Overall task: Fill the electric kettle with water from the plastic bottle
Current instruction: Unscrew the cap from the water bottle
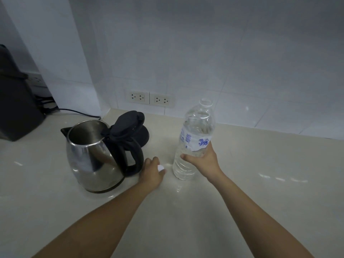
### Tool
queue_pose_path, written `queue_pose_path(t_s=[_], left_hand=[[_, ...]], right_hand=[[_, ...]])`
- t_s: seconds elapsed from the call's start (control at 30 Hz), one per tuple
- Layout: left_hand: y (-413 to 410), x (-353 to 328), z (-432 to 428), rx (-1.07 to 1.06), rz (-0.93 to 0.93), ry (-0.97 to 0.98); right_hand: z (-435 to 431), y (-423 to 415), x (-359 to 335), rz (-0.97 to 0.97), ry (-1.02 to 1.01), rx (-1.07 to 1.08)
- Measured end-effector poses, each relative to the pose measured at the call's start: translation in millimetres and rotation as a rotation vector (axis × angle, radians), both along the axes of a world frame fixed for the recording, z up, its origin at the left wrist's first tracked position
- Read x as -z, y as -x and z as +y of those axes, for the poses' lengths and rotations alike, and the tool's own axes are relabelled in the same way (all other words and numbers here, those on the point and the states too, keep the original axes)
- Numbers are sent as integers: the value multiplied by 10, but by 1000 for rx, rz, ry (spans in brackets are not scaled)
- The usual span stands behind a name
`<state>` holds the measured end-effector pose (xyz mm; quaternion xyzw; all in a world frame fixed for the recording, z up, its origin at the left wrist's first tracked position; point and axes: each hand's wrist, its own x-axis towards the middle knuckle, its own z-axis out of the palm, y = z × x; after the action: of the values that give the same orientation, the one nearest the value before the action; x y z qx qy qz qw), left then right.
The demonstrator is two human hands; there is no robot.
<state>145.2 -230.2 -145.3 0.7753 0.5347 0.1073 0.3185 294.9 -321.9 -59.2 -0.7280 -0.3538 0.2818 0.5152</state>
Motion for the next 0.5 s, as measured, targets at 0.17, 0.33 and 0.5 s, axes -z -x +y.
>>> queue_pose_path(t_s=[0.17, 0.33, 0.5], left_hand=[[2, 81, 85, 56, 5, -114], [20, 25, 27, 5, -275, -215], [234, -255, -167, 60, -480, -260]], right_hand=[[0, 37, 60, 34, -36, 18], [18, 75, 121, 69, -97, 18], [133, 191, 146, 65, -153, 134]])
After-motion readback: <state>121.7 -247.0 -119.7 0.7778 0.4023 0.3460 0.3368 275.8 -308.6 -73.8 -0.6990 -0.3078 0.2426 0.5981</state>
